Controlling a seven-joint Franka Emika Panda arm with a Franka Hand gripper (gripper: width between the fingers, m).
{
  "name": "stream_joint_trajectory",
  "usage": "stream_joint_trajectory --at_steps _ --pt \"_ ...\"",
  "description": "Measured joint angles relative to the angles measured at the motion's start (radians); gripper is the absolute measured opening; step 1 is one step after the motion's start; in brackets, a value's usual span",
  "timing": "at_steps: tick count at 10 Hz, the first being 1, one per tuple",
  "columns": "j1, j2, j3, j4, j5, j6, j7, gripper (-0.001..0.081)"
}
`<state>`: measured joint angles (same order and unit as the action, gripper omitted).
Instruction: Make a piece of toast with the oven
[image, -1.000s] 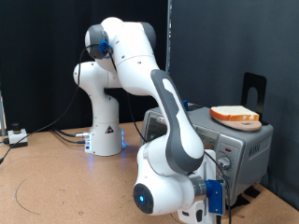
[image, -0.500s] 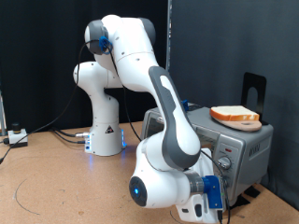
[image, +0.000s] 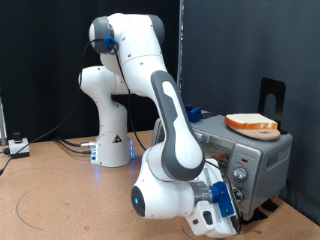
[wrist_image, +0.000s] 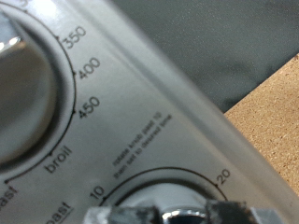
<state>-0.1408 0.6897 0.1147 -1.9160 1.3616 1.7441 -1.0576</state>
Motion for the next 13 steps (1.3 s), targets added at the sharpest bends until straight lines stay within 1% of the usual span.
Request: stream_joint_trajectory --at_steps 3,4,5,6,7,8,9,10,11,12,13 --pt "0.001 0.000 -0.001 0.001 -0.001 0.006 0.011 0.0103" --pt "0.001 -0.003 -0.002 0.009 -0.001 0.009 0.017 0.0105" --pt "0.001 -0.006 -0.003 0.017 -0.005 0.009 0.043 0.0302" --pt "0.001 -0.008 -0.007 0.025 -0.013 0.009 0.081 0.0302" --pt "0.000 -0.009 -0.012 0.034 -0.026 0.008 0.126 0.0456" --pt "0.000 -0.013 -0.023 0.044 -0.051 0.005 0.178 0.0456" --pt "-0.003 -0.018 -0.041 0.056 -0.092 -0.015 0.239 0.0638" --pt "-0.009 -0.026 -0.062 0.067 -0.140 -0.040 0.290 0.0767" --pt "-0.016 -0.037 -0.083 0.075 -0.183 -0.067 0.336 0.0767" --pt "-0.026 -0.045 -0.101 0.086 -0.215 -0.100 0.366 0.0800" --pt "-0.039 -0.050 -0.117 0.102 -0.245 -0.142 0.394 0.0800"
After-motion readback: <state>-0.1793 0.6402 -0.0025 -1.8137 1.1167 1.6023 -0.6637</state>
